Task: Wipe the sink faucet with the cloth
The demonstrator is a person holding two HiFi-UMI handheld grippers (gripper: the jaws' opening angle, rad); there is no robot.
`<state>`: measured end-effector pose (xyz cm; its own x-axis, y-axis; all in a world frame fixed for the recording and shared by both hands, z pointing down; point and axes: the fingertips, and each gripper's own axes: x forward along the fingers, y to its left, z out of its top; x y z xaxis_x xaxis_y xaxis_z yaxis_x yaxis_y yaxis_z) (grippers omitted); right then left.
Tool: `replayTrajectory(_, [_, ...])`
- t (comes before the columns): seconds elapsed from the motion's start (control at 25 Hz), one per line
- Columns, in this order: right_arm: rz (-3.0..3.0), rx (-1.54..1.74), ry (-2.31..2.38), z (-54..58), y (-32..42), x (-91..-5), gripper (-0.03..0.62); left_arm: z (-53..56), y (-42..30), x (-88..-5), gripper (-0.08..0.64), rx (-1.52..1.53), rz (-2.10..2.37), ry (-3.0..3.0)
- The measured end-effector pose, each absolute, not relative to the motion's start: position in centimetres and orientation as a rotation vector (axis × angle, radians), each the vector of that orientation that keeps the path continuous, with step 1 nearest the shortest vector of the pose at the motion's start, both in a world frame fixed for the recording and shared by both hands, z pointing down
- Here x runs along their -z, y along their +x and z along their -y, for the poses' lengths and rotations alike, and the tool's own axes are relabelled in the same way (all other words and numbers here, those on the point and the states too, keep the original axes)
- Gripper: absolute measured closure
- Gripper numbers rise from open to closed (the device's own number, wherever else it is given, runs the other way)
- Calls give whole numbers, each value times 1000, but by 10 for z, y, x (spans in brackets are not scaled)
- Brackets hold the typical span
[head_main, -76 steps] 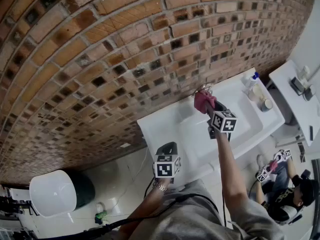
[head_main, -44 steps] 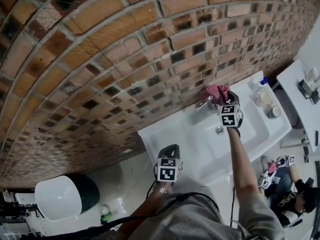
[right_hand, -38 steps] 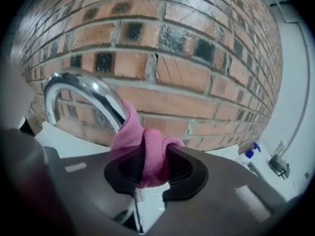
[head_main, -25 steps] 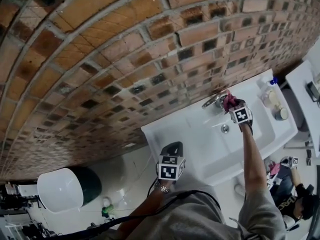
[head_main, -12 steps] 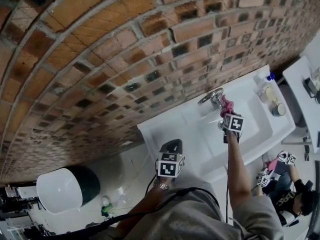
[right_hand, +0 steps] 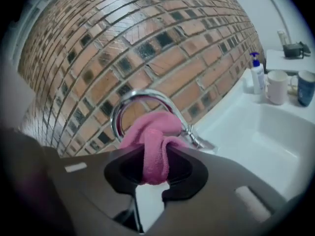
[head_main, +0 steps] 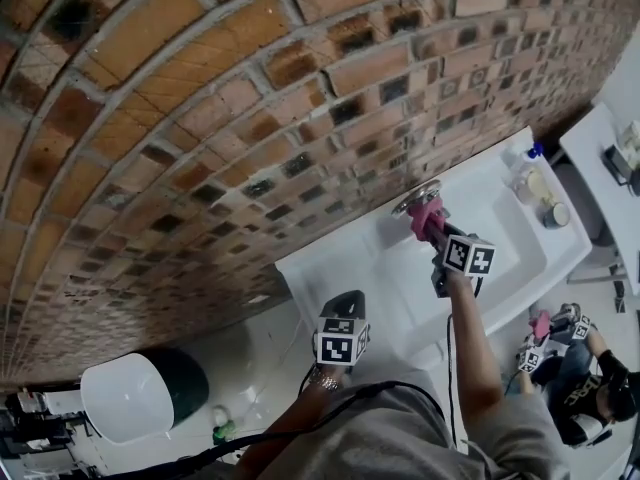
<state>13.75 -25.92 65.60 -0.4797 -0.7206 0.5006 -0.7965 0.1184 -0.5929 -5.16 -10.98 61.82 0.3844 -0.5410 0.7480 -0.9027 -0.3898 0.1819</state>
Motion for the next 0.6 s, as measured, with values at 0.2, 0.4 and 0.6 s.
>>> replayTrajectory(0.2, [2046, -1223, 1705, 298, 182, -676, 503, 108, -54, -611, 546, -795, 1242, 2075])
replayTrajectory(0.4, [2020, -999, 1702, 329, 188, -687, 502, 106, -66, -610, 546, -780, 1279, 2053])
replayTrajectory(0.6, [2219, -1064, 1841, 318, 170, -639, 505, 104, -74, -613, 546, -774, 1298, 2028])
